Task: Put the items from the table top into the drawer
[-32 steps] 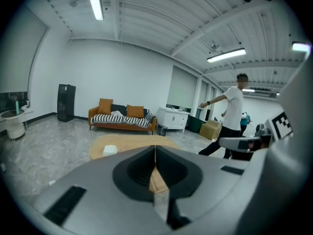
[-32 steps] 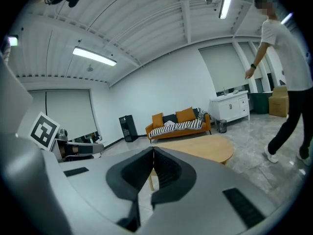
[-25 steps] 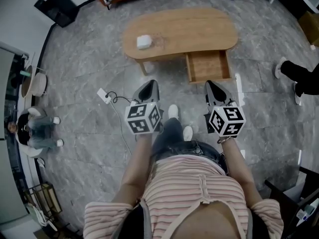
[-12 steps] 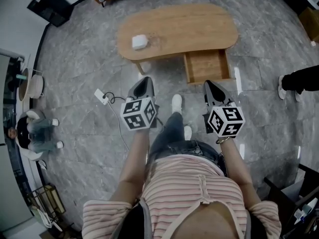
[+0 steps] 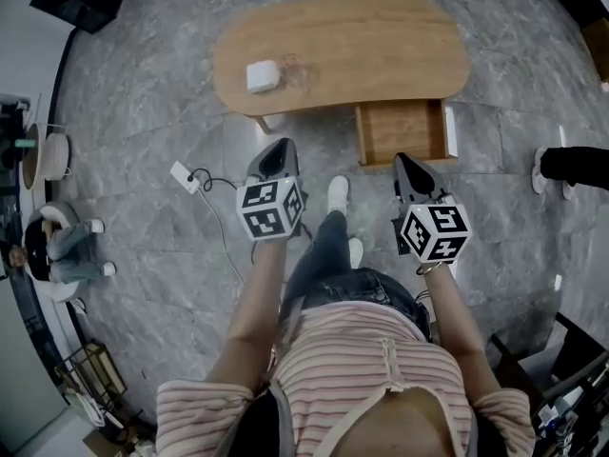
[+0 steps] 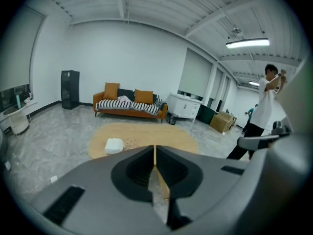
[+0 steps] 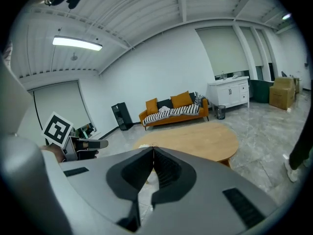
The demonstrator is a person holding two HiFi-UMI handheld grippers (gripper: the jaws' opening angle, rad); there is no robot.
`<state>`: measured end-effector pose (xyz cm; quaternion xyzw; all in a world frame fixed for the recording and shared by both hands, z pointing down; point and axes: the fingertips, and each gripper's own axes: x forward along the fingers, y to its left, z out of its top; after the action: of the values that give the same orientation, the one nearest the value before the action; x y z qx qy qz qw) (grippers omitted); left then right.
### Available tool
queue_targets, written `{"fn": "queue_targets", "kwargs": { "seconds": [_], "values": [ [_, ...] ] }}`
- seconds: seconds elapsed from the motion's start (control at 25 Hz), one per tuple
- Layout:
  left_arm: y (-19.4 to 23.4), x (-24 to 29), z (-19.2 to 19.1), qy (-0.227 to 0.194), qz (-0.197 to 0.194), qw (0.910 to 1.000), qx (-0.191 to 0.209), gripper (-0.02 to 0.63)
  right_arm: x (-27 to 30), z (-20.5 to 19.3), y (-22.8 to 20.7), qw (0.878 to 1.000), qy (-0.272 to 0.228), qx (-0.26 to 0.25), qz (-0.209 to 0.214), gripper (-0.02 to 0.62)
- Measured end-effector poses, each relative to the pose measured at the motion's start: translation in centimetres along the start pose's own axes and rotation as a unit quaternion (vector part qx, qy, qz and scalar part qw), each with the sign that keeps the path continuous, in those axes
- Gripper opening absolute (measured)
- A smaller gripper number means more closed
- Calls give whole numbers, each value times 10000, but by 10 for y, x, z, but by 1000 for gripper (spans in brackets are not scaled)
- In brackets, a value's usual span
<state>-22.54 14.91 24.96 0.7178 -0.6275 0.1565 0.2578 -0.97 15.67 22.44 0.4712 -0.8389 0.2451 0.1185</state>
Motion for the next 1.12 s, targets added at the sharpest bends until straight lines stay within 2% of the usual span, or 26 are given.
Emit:
{"fn": "queue_targets", "kwargs": {
  "seconds": [0.44, 0.84, 1.12],
  "values": [
    [60, 91, 8, 540, 135, 9978, -373, 15, 118, 27, 1, 9983, 564, -19, 113, 8],
    [87, 158, -12, 1003, 54, 9921, -748, 17, 192, 17, 7, 9937, 1087, -8, 267, 8],
    [101, 198, -29, 1266, 51, 9876, -923, 41, 225, 5, 6, 9899, 1377, -48, 340, 9]
  ]
}}
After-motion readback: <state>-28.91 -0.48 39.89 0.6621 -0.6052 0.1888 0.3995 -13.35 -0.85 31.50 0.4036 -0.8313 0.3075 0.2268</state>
